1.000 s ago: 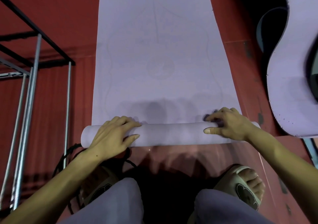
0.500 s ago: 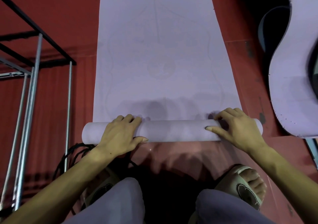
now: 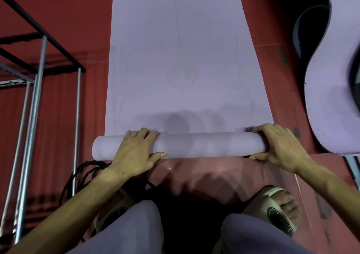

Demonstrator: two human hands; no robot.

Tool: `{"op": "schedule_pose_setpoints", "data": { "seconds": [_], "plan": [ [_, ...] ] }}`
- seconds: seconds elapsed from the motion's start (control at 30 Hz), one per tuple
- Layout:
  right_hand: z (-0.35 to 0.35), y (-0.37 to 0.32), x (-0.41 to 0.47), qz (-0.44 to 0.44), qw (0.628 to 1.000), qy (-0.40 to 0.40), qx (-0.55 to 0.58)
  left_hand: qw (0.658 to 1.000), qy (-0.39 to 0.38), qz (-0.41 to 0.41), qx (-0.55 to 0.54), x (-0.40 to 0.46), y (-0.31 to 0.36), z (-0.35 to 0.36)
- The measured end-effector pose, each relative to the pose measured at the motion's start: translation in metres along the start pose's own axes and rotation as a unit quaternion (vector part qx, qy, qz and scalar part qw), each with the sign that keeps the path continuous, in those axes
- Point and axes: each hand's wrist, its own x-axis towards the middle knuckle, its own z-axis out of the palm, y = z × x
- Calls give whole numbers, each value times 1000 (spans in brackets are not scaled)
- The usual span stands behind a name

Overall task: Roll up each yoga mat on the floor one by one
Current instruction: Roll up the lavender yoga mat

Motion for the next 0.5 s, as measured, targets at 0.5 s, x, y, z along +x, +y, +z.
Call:
{"op": "schedule_pose_setpoints", "data": {
  "seconds": [0.5],
  "plan": [
    [-32,12,48,4,987,-138,-87,999,26,12,-34,13,-15,-10]
  ]
}}
